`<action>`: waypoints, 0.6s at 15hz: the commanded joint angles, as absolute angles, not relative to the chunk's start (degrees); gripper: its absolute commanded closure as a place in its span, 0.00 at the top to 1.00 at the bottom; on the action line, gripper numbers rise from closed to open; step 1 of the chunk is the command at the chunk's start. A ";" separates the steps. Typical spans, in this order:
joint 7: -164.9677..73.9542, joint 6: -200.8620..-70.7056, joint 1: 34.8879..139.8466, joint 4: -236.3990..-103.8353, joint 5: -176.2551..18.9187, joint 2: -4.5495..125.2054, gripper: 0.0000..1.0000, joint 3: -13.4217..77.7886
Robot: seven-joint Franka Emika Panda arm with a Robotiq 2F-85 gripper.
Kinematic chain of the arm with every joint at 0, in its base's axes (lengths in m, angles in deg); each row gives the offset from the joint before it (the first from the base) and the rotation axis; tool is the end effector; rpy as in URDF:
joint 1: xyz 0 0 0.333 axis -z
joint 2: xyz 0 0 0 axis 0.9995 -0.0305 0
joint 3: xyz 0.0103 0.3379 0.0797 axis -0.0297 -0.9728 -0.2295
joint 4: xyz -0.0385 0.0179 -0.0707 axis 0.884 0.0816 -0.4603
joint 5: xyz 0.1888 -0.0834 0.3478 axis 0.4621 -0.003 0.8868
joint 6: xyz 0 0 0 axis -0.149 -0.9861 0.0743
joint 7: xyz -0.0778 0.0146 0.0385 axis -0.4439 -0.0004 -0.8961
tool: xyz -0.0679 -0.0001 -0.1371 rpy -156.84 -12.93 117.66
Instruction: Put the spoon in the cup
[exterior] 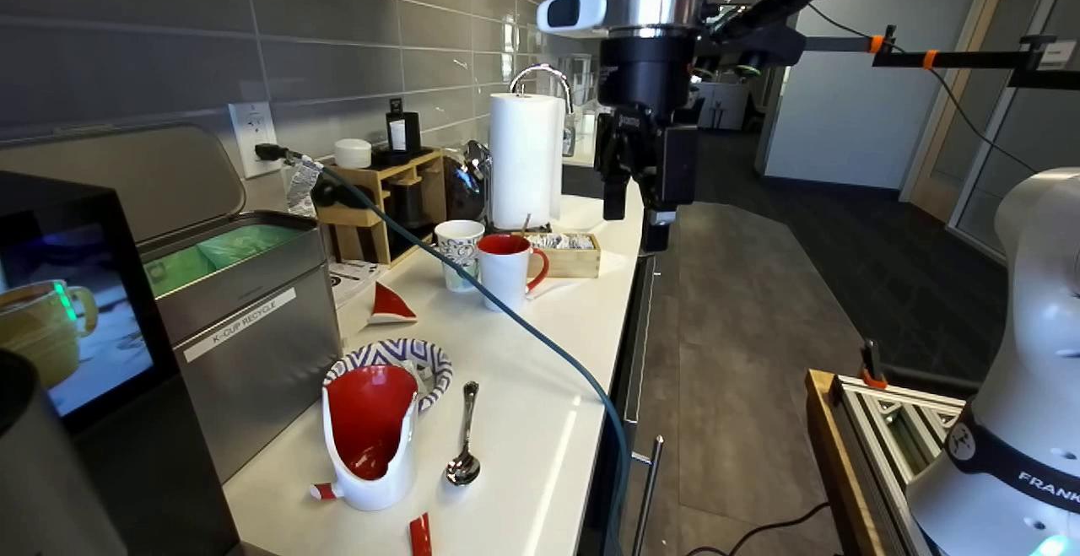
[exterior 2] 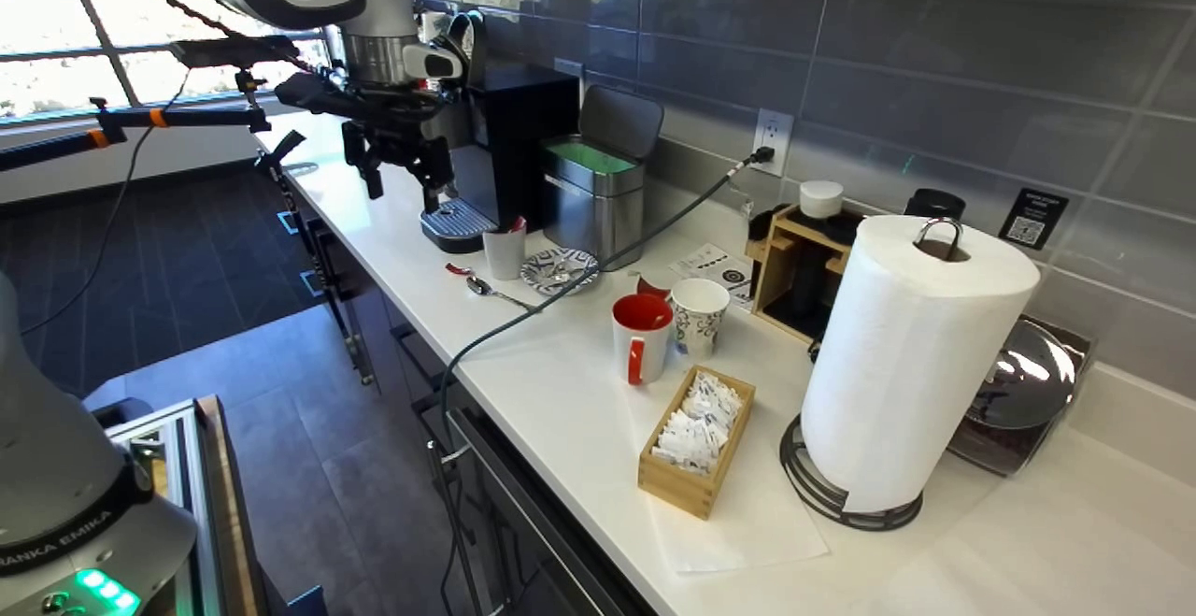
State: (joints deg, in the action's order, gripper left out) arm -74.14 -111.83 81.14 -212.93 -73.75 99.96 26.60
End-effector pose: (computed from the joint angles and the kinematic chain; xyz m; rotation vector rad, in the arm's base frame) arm 0.4153 0.0683 0.4571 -2.9971 -0.8568 0.0344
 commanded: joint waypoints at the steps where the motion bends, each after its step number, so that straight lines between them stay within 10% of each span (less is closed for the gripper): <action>1: -74.30 -113.87 80.48 -213.37 -80.91 100.38 1.00 24.24; 9: -82.91 -126.49 76.58 -210.44 -92.17 89.94 1.00 21.06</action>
State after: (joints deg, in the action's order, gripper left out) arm -78.17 -121.88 77.21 -212.80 -88.15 96.07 20.80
